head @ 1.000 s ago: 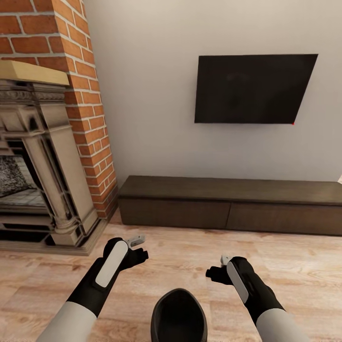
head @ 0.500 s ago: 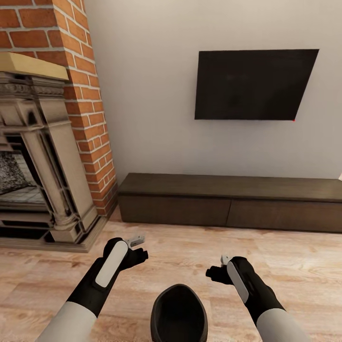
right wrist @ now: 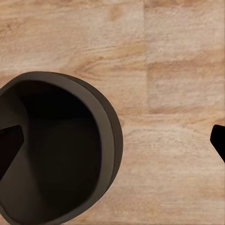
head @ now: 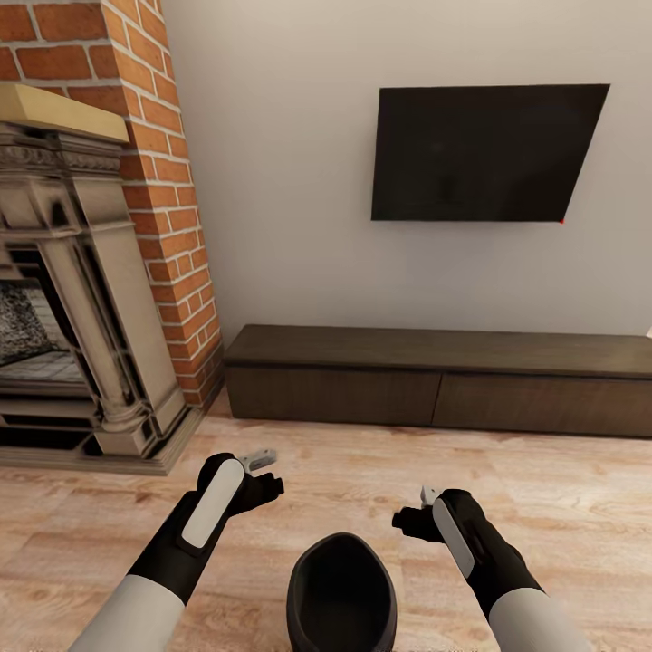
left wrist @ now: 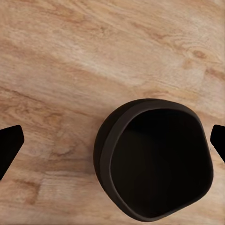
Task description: Place each of the two pumpkins and all three candles from the living room inside a cabinet in the living room (use any cabinet), then make sure every cabinet is closed, and position the cauldron so it is next to a table in the living room.
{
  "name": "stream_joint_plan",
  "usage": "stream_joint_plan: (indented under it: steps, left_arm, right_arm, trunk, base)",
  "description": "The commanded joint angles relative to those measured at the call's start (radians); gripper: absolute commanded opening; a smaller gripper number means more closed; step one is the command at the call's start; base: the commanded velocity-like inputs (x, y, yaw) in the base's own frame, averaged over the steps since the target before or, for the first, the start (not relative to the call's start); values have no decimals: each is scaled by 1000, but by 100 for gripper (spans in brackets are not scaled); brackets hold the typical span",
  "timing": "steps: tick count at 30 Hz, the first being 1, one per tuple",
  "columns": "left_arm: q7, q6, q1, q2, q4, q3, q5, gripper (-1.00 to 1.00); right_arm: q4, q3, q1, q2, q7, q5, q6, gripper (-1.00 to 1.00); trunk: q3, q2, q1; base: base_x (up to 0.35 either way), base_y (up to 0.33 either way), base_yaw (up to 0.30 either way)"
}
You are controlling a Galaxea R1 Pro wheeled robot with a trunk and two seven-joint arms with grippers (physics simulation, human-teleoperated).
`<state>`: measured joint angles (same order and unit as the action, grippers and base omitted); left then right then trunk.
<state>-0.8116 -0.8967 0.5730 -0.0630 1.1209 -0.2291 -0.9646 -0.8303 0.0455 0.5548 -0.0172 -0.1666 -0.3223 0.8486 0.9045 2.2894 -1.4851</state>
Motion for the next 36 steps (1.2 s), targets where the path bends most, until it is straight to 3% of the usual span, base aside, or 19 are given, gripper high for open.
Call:
stream_joint_plan:
  steps: [1, 30, 34, 36]
  left_arm:
    - [-10, -1, 1, 0, 1, -1, -10, 100]
    - [-9, -1, 1, -1, 2, -8, -14, 100]
    - [-3, -1, 1, -1, 1, -9, -14, 100]
    - [36, -1, 1, -1, 1, -10, -14, 100]
  right_arm:
    - [-1, 2, 1, 0, -10, -11, 3, 100]
    - [-1, 2, 1, 0, -8, -14, 3, 100]
    - [-1, 2, 1, 0, -8, -15, 3, 100]
    - [-1, 2, 1, 0, -8, -15, 3, 100]
  trunk:
    - [4, 8, -4]
    - [95, 211, -115]
    - [111, 212, -117]
    - [118, 212, -118]
  base:
    - [0, 0, 0]
    - [0, 0, 0]
    - [0, 0, 0]
    - [0, 0, 0]
